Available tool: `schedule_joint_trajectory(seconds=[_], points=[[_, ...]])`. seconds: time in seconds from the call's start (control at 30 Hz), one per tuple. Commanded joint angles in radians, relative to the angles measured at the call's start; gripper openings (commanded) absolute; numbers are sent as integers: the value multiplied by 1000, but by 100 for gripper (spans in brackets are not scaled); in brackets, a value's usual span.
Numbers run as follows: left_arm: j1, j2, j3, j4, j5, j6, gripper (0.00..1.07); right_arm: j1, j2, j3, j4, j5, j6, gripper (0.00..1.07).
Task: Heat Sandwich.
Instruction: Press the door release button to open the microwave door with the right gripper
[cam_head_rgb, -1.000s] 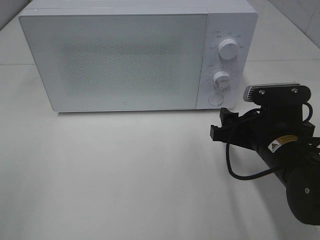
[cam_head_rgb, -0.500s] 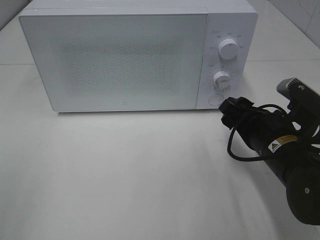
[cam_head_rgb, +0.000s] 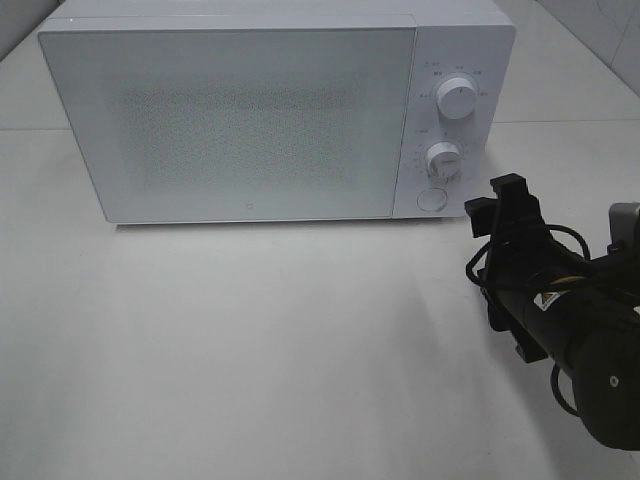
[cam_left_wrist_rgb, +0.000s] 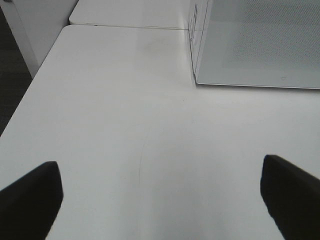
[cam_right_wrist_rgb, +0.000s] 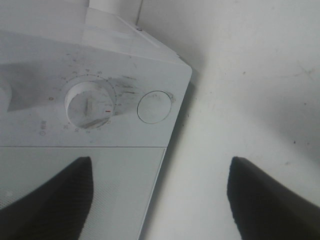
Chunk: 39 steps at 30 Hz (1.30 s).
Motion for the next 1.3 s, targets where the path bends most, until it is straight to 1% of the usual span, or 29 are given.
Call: schedule_joint_trajectory(seconds=[0.03,0.07,0.1,0.17,0.2,0.23,0.3,0.33,0.37,0.4,0.43,0.47,0.63,0.77,0.87,0.9,1.0,1.1,1.2,1.23,1.3], points=[[3,-28,2,4,-2,2,103,2,-4,-9,-7,22,92,67],[3,-28,2,4,-2,2,103,2,-4,-9,-7,27,93,65],[3,-28,2,4,-2,2,103,2,-4,-9,-7,27,93,65],[3,-28,2,4,-2,2,103,2,-4,-9,-7,30,104,57],[3,-28,2,4,-2,2,103,2,-4,-9,-7,30,111,47],[3,-28,2,4,-2,2,103,2,-4,-9,-7,30,111,47],[3,-28,2,4,-2,2,103,2,-4,-9,-7,30,128,35],[3,-28,2,4,-2,2,103,2,-4,-9,-7,30,143,20],[3,-28,2,4,-2,2,103,2,-4,-9,-8,31,155,12],[3,-28,2,4,-2,2,103,2,-4,-9,-8,31,155,12],[3,-28,2,4,-2,2,103,2,-4,-9,-8,33,163,5],[3,-28,2,4,-2,2,103,2,-4,-9,-9,36,167,0],[3,-28,2,4,-2,2,103,1,-4,-10,-11,63,188,0],[3,-28,2,4,-2,2,103,-3,-4,-31,-11,112,196,0],[3,-28,2,4,-2,2,103,-52,-4,-67,-65,157,175,0],[3,-28,2,4,-2,2,103,-52,-4,-67,-65,157,175,0],[3,-28,2,4,-2,2,103,-110,-4,-106,-141,209,170,0],[3,-28,2,4,-2,2,103,-133,-4,-130,-161,238,162,0],[3,-28,2,4,-2,2,103,-179,-4,-172,-190,278,139,0],[3,-28,2,4,-2,2,103,-179,-4,-172,-190,278,139,0],[3,-28,2,4,-2,2,103,-214,4,-202,-207,305,120,0]])
